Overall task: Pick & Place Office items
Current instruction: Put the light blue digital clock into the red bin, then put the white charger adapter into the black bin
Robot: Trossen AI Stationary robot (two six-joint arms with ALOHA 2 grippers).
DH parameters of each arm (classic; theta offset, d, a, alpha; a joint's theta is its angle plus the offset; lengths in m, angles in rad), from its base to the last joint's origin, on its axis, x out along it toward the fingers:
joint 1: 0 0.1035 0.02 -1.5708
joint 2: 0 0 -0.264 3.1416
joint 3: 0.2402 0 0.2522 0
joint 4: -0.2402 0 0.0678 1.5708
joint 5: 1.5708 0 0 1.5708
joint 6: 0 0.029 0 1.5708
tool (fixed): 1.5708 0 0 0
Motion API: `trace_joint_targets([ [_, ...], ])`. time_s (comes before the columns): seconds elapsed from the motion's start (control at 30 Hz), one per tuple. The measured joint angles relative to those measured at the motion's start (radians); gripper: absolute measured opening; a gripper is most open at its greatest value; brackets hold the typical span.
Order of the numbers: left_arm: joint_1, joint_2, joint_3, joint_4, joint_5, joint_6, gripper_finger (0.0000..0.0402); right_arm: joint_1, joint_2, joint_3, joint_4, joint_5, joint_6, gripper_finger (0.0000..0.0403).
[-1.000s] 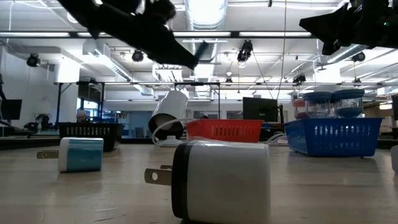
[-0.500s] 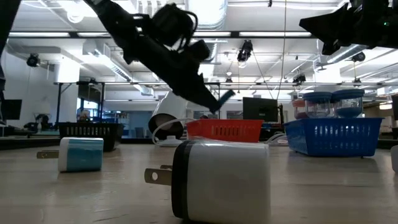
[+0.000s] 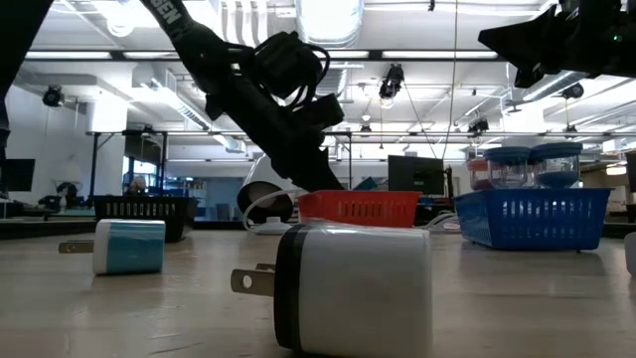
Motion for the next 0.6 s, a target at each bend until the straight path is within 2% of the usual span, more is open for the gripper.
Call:
trace_joint_targets([
  [0.37, 0.000, 0.002, -0.003, -0.009, 0.000, -0.001, 0.0217, 0.000, 0.000, 0.000, 0.000, 0.000, 0.000, 0.0008],
  [0.6, 0.000, -0.005, -0.003, -0.004, -0.001, -0.001, 0.0237, 0.000, 0.000, 0.000, 0.000, 0.000, 0.000, 0.0008],
])
